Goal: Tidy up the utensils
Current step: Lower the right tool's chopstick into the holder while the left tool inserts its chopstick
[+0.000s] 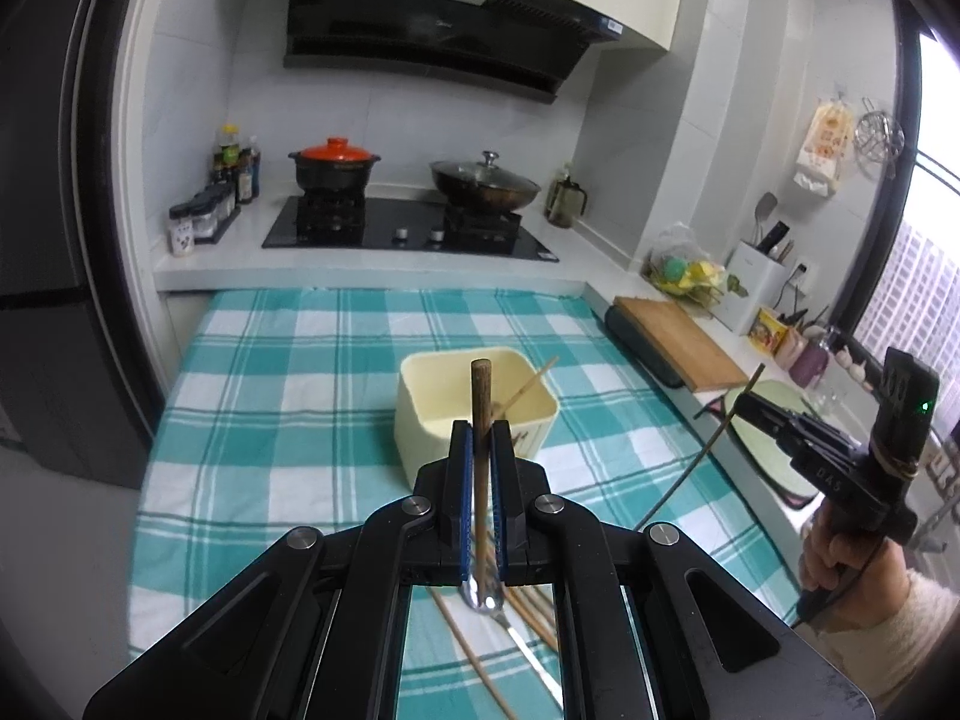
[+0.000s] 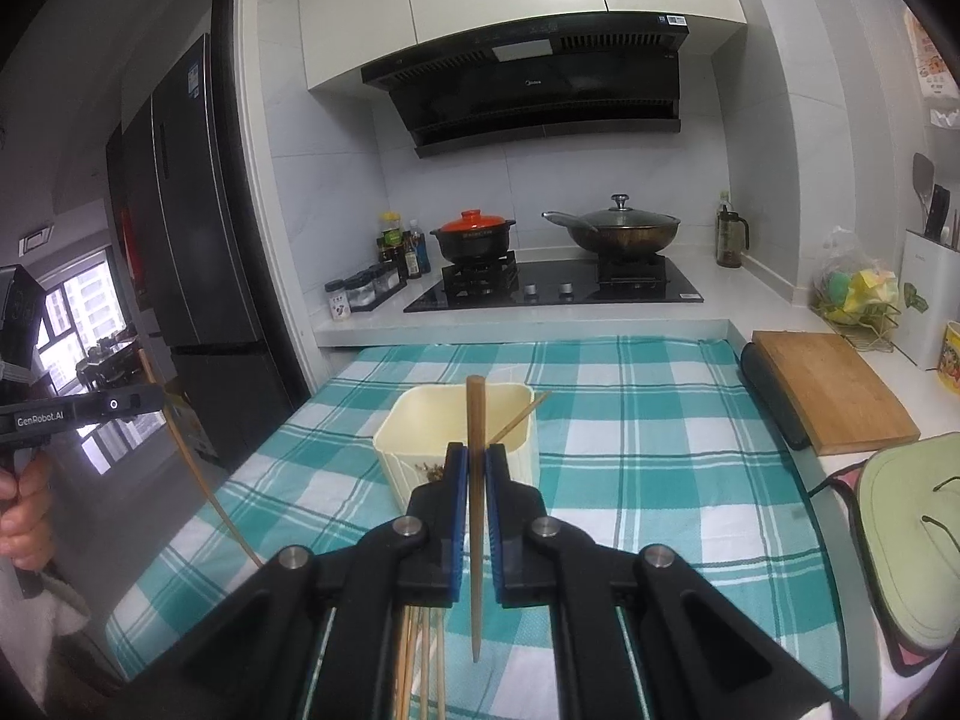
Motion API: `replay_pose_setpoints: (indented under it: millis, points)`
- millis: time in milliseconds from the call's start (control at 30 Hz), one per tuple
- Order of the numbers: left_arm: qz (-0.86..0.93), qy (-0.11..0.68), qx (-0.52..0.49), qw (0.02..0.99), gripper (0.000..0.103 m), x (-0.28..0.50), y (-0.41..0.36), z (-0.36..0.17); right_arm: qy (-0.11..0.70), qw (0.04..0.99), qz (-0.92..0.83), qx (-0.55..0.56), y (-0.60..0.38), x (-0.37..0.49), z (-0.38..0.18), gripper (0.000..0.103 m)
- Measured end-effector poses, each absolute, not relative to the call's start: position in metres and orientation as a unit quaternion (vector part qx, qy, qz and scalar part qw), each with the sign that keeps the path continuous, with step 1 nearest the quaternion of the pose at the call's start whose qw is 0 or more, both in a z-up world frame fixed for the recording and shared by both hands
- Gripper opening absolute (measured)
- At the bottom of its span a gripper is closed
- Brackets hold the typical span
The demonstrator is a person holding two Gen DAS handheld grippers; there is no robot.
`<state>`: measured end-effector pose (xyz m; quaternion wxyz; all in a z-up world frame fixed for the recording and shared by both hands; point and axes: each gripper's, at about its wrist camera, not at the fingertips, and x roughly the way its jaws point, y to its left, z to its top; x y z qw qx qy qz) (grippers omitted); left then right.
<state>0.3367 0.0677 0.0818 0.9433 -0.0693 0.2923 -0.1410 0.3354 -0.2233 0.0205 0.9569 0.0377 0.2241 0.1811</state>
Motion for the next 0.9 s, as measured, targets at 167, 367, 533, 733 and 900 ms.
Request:
replay_pose_setpoints:
  millis: [167,367,533,733,900]
  points:
    - [-0.128,0.254,-0.061,0.957,0.004,0.372,0.058,0.123,0.198,0.961,0.186,0.053,-0.219,0.367,0.06,0.006]
    - [-0.074,0.209,-0.028,0.975,0.004,0.427,0.034,0.131,0.168,0.965,0.181,0.085,-0.204,0.421,0.097,0.006]
    - [-0.06,0.236,-0.063,0.968,0.004,0.474,0.023,0.098,0.152,0.971,0.163,0.089,-0.19,0.462,0.084,0.006]
    - [-0.053,0.305,-0.079,0.948,0.004,0.514,0.012,0.037,0.199,0.96,0.16,0.112,-0.182,0.506,0.034,0.006]
    - [-0.06,0.343,-0.076,0.934,0.004,0.526,0.003,0.006,0.27,0.94,0.171,0.12,-0.177,0.537,-0.012,0.006]
